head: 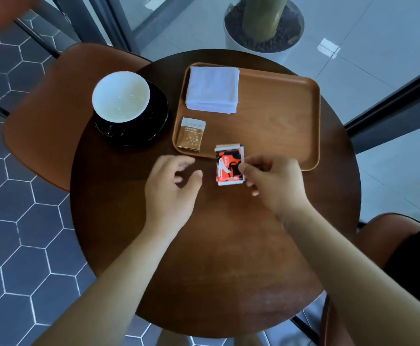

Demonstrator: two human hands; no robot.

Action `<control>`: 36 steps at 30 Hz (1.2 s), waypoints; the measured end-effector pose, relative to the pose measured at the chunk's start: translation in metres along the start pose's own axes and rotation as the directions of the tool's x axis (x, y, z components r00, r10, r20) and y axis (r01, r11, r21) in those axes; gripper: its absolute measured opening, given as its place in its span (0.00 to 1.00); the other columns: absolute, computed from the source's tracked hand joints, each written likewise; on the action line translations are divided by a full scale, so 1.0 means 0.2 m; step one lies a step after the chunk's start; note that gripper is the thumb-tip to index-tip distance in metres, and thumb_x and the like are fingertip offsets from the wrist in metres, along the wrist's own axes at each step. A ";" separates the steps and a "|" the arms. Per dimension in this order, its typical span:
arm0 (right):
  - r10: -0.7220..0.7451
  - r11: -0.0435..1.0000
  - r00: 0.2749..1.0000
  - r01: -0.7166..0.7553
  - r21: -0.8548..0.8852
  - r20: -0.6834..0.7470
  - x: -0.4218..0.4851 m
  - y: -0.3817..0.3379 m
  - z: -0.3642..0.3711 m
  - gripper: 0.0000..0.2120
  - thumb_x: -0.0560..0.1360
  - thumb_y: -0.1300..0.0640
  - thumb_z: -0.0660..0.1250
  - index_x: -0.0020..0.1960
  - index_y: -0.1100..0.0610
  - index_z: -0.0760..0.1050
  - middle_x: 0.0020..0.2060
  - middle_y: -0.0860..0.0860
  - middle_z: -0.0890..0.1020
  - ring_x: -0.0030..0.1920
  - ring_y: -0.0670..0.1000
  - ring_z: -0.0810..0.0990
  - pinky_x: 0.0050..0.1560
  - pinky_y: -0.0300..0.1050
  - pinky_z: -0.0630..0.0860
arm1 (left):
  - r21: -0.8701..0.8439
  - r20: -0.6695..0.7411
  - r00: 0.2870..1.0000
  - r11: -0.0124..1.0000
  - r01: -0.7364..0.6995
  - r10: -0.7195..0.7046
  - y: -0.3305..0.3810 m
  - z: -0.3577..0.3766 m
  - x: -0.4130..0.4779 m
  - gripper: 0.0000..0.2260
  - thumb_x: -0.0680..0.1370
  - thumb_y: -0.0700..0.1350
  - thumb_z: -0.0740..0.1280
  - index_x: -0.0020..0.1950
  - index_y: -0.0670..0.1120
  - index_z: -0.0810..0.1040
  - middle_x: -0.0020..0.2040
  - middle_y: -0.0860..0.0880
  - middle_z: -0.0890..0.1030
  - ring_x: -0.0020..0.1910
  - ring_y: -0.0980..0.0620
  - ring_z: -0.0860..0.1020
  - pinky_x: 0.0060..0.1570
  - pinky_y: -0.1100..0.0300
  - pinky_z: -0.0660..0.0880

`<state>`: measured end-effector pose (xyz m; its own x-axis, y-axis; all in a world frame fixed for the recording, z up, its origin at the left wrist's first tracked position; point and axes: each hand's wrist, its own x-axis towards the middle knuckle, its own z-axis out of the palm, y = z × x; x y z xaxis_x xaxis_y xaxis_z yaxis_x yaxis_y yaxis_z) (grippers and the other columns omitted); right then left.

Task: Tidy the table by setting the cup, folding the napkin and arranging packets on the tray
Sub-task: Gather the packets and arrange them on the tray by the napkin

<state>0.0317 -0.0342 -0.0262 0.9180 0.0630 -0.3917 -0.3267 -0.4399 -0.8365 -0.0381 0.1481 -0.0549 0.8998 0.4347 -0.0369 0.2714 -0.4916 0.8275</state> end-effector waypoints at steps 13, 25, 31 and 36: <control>0.064 0.974 0.995 -0.080 -0.211 -0.080 0.39 -0.12 0.16 0.09 0.75 0.56 0.71 0.36 0.49 0.80 0.30 0.48 0.81 0.34 0.53 0.78 0.37 0.47 0.75 | 0.596 0.165 0.904 0.690 -0.411 0.395 -0.25 0.06 0.17 0.22 0.81 0.50 0.62 0.73 0.42 0.71 0.77 0.42 0.68 0.76 0.44 0.68 0.67 0.46 0.69; 0.096 0.944 0.995 -0.086 -0.319 0.017 0.37 -0.17 0.16 0.05 0.76 0.55 0.70 0.44 0.57 0.78 0.32 0.53 0.86 0.26 0.50 0.85 0.42 0.55 0.85 | 0.646 0.191 0.909 0.650 -0.401 0.371 -0.25 0.06 0.18 0.25 0.81 0.53 0.61 0.75 0.44 0.69 0.77 0.43 0.68 0.76 0.45 0.67 0.66 0.48 0.67; -0.104 0.862 0.995 0.094 -0.498 0.007 0.37 -0.16 0.16 0.13 0.75 0.49 0.72 0.55 0.53 0.77 0.42 0.46 0.82 0.41 0.52 0.82 0.41 0.45 0.78 | 0.662 0.183 0.907 0.635 -0.399 0.379 -0.25 0.07 0.18 0.24 0.81 0.52 0.61 0.75 0.44 0.71 0.76 0.42 0.70 0.75 0.44 0.69 0.66 0.47 0.67; -0.212 0.795 0.973 0.226 -0.563 0.091 0.39 -0.14 0.21 0.24 0.76 0.47 0.72 0.69 0.49 0.73 0.53 0.50 0.83 0.53 0.54 0.81 0.46 0.44 0.71 | 0.657 0.171 0.906 0.641 -0.397 0.387 -0.25 0.07 0.18 0.24 0.81 0.52 0.61 0.75 0.44 0.70 0.76 0.42 0.70 0.75 0.44 0.69 0.65 0.47 0.68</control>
<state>0.1023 0.0210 -0.0486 0.9418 0.2362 -0.2391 0.0741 -0.8398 -0.5378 -0.0147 0.1779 -0.1051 0.9788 0.0747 0.1909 0.0406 -0.9834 0.1766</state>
